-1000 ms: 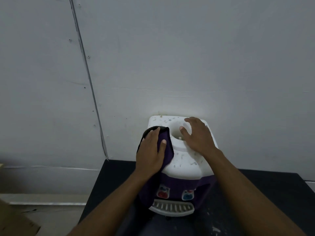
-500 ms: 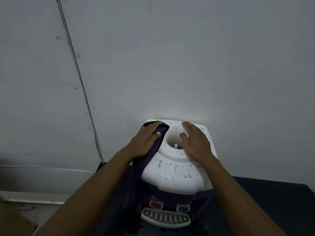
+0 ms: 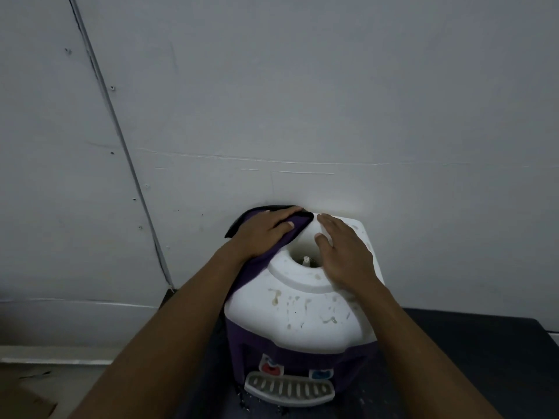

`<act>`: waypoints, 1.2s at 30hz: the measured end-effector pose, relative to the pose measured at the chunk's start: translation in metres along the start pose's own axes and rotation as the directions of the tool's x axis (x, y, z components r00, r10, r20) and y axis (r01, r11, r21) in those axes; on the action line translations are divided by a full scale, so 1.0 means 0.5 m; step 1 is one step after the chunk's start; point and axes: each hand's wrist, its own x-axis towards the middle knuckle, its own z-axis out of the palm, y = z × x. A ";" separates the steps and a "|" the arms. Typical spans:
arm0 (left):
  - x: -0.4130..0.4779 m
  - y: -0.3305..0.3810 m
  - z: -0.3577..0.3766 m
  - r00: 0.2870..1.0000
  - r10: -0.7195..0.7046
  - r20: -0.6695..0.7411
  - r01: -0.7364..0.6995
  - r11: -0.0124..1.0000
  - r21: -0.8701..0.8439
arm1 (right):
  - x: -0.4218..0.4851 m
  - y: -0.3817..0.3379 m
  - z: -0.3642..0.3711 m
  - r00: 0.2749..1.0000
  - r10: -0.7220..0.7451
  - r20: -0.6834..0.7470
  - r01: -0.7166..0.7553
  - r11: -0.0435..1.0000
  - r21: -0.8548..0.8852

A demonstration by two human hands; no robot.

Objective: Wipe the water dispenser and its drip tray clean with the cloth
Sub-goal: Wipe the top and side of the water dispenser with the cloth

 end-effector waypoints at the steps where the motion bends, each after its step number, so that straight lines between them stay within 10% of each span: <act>1: -0.012 -0.005 0.003 0.999 -0.019 -0.049 0.020 1.000 0.013 | 0.000 0.000 0.000 1.000 0.010 0.000 -0.010 1.000 0.005; 23: 0.012 0.007 0.001 0.999 -0.011 0.041 0.011 1.000 -0.017 | 0.000 -0.010 0.001 1.000 0.001 0.004 -0.001 1.000 -0.021; 36: -0.169 0.038 0.058 0.986 0.157 -0.063 -0.129 0.939 0.319 | 0.002 -0.011 0.002 1.000 0.022 -0.005 -0.022 1.000 0.014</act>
